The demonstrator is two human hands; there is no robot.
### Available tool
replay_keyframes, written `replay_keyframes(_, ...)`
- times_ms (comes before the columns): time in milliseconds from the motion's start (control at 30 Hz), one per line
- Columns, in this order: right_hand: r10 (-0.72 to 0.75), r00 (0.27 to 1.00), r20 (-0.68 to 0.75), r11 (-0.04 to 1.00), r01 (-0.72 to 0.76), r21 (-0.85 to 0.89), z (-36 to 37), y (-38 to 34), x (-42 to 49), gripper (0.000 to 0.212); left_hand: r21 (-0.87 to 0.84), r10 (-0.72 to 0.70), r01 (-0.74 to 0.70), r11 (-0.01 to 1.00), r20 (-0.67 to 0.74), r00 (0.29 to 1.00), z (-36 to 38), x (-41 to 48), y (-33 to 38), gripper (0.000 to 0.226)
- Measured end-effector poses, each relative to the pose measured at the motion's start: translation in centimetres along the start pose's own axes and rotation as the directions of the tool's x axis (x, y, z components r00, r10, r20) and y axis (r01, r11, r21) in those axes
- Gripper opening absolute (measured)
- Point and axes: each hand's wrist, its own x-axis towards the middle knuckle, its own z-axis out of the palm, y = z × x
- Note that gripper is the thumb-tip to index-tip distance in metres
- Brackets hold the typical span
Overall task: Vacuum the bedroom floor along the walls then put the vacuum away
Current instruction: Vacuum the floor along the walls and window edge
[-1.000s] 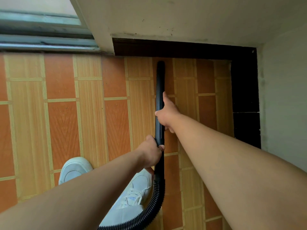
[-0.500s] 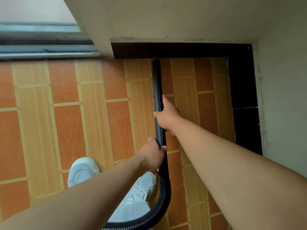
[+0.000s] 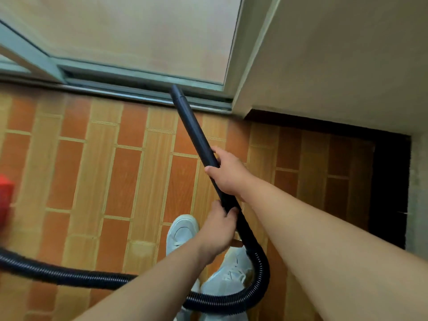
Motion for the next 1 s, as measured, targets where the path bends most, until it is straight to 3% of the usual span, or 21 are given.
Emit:
replay_keyframes(133, -0.092, 0.995, 0.042, 0.995, 0.094, -0.04, 1.2, -4.8, -1.3, 0.057, -0.058, 0.105, -0.108, 0.992, -0.054, 0.993, -2.6, -2.9, 1.7, 0.021)
replay_keyframes(300, -0.19, 0.976, 0.109, 0.979, 0.197, -0.058, 2.0, -10.7, -3.1, 0.056, -0.143, 0.142, -0.171, 0.975, -0.191, 0.971, -6.4, -6.3, 4.9, 0.009)
replay_keyframes(500, -0.133, 0.974, 0.185, 0.968, 0.168, -0.187, 2.0, -16.2, -6.5, 0.058, -0.31, 0.13, -0.22, 0.925, -0.286, 0.949, -12.9, -11.3, 10.2, 0.025)
replay_keyframes(733, -0.168, 0.929, 0.331, 0.966, 0.222, -0.133, 5.0, -23.4, -10.8, 0.064, -0.438, 0.149, -0.317, 0.841, -0.376, 0.914, -21.8, -18.4, 13.1, 0.031)
replay_keyframes(900, -0.187, 0.891, 0.414, 0.944, 0.28, -0.176, 9.4, -26.7, -11.7, 0.048, -0.474, 0.161, -0.365, 0.801, -0.416, 0.895, -27.4, -21.7, 12.3, 0.022)
replay_keyframes(1000, -0.264, 0.869, 0.42, 0.903, 0.375, -0.21, 11.9, -28.9, -12.0, 0.042, -0.488, 0.159, -0.39, 0.781, -0.448, 0.88, -30.5, -22.4, 11.1, 0.032)
